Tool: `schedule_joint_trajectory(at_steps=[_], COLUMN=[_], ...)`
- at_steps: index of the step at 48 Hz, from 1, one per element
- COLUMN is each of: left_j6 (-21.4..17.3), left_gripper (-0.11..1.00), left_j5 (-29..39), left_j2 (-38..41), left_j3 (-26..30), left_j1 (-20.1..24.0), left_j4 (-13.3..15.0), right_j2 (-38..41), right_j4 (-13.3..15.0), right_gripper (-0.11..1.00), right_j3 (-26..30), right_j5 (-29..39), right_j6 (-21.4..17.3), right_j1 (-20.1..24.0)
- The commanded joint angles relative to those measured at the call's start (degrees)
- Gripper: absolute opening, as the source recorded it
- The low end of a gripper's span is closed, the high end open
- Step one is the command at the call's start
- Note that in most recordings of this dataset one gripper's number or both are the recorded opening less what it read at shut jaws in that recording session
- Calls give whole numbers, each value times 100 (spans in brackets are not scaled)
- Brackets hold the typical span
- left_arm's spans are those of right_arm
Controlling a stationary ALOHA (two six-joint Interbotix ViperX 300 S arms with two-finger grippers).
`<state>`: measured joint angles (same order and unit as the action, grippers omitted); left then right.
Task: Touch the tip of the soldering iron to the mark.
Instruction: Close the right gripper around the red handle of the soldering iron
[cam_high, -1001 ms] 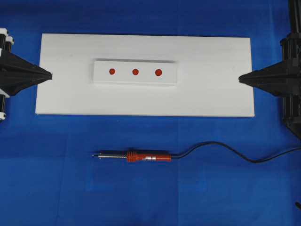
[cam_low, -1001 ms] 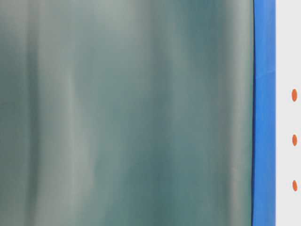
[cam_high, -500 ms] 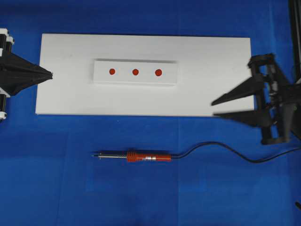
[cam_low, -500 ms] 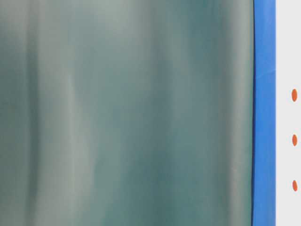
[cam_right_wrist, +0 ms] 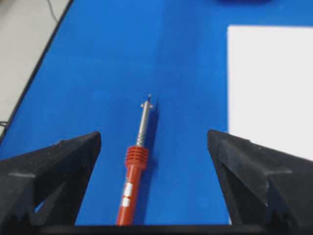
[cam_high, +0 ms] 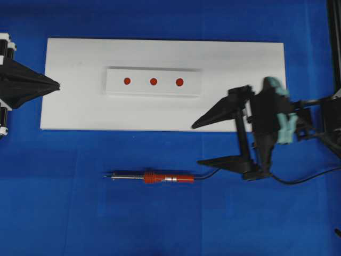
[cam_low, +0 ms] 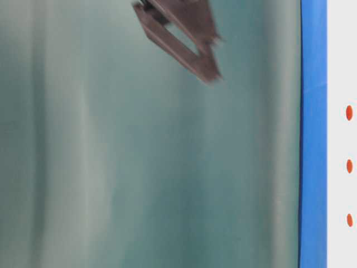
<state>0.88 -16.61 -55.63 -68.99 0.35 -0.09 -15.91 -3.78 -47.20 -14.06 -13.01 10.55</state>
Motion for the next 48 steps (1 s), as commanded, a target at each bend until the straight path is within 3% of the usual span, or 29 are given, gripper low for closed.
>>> schedule_joint_trajectory(at_steps=[1,18,37,48], left_j6=[-9,-26,-35,-35], left_gripper=[2,2,2,2], left_j5=[-62,-70,-79,-70], left_j2=[18,-9,-18,-18], left_j3=[35,-18,-70,-88], left_j1=[18,35,132,132], left_j4=[-9,0,-9,-9], right_j2=[404,1925,3111,3612], right_j4=[-141,-782,-1468,-1714], right_gripper=[86,86,86,86], right_j3=[316,765,1107,1222], right_j5=[-44,-826,-1380,-1644], right_j6=[9,9,18,18], right_j1=[79,387,659,721])
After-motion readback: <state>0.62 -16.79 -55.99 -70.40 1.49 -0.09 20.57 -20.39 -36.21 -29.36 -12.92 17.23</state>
